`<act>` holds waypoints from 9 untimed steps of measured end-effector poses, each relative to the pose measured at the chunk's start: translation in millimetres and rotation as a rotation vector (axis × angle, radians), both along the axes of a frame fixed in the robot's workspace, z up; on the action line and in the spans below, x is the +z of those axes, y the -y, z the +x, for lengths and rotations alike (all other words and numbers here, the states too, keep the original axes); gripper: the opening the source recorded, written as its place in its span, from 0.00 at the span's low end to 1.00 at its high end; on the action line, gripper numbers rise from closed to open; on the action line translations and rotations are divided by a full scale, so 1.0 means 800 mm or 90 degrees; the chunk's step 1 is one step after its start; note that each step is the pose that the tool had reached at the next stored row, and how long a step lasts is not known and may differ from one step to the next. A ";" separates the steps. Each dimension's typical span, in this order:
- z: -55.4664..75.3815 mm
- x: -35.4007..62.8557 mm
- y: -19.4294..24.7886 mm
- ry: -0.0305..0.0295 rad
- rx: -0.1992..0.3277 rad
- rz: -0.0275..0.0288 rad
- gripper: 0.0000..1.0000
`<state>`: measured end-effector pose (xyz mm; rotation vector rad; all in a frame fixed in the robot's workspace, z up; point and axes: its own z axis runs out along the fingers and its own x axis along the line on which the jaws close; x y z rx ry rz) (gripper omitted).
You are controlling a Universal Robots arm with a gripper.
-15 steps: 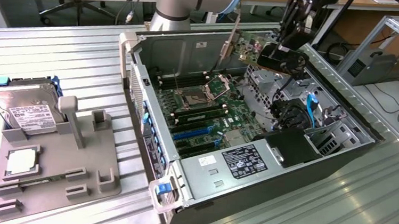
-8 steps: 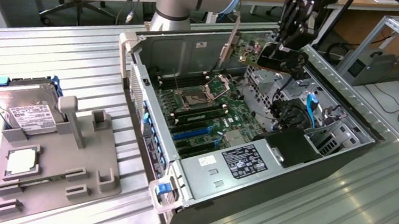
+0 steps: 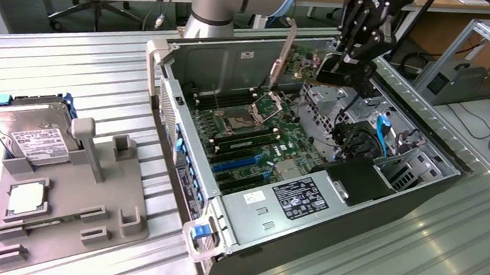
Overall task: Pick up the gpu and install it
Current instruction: 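Insert the gpu into the slot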
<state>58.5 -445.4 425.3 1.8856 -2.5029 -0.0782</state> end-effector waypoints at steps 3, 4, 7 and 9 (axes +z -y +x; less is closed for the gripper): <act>0.000 0.000 -0.0003 0.0000 0.030 0.0000 0.27; 0.000 0.000 -0.0005 0.0000 0.042 0.0000 0.27; 0.000 0.000 -0.0011 0.0000 0.081 0.0000 0.27; 0.000 0.000 -0.0014 0.0000 0.099 0.0000 0.27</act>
